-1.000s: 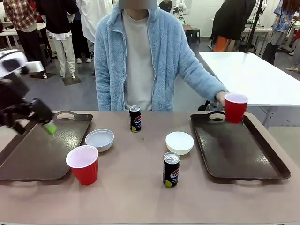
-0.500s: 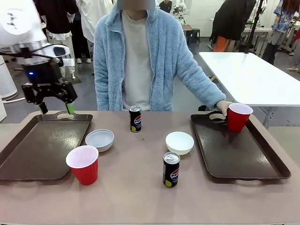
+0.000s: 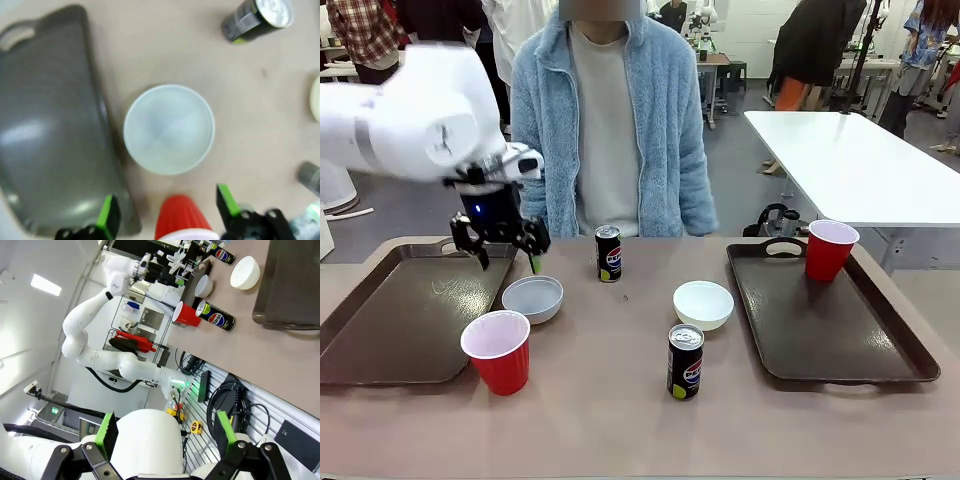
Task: Prepare tableware on both trays.
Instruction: Pick up a Picnic Bowl from the table and place it on a Handle tray.
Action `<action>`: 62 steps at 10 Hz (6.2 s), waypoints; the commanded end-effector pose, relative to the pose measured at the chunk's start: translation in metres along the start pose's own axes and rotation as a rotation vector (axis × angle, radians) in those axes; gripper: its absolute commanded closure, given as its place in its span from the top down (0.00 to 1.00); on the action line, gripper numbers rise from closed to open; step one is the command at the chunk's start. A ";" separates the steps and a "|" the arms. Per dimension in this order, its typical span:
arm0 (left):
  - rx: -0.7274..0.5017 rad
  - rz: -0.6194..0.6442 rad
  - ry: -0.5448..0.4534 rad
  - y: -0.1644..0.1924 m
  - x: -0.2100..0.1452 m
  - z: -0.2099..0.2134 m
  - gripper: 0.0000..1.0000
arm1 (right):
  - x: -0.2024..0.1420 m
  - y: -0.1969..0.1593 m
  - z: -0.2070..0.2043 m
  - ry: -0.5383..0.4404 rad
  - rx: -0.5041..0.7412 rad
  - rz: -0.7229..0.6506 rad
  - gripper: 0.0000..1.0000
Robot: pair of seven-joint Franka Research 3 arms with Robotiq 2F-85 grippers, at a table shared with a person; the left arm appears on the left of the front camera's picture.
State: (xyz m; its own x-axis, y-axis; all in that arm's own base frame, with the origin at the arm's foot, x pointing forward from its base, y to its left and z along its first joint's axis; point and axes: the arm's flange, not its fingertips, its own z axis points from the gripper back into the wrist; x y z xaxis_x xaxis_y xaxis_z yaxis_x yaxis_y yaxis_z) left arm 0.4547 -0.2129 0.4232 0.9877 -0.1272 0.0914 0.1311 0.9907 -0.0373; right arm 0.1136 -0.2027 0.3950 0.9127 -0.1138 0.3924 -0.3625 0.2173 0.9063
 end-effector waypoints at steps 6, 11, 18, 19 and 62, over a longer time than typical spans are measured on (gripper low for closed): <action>-0.034 -0.021 -0.109 0.019 -0.003 -0.045 1.00 | -0.007 0.002 0.003 -0.011 -0.001 0.017 1.00; -0.028 -0.004 -0.177 0.029 0.032 -0.042 1.00 | -0.007 0.002 0.003 -0.011 -0.001 0.017 1.00; 0.012 -0.079 -0.124 0.026 0.049 -0.082 0.40 | -0.007 0.002 0.003 -0.011 -0.001 0.017 1.00; 0.004 -0.080 -0.120 0.027 0.052 -0.083 0.00 | -0.007 0.002 0.003 -0.011 -0.001 0.017 1.00; -0.026 0.144 -0.058 0.198 -0.094 -0.026 0.04 | -0.007 0.002 0.003 -0.011 -0.001 0.017 1.00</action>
State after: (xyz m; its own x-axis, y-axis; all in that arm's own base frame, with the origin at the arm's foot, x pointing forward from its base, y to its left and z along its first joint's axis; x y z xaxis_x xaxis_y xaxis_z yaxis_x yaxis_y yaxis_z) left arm 0.3786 0.0030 0.4008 0.9940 -0.0194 0.1073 0.0261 0.9978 -0.0614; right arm 0.1138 -0.2028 0.3950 0.9131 -0.1132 0.3918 -0.3619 0.2181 0.9064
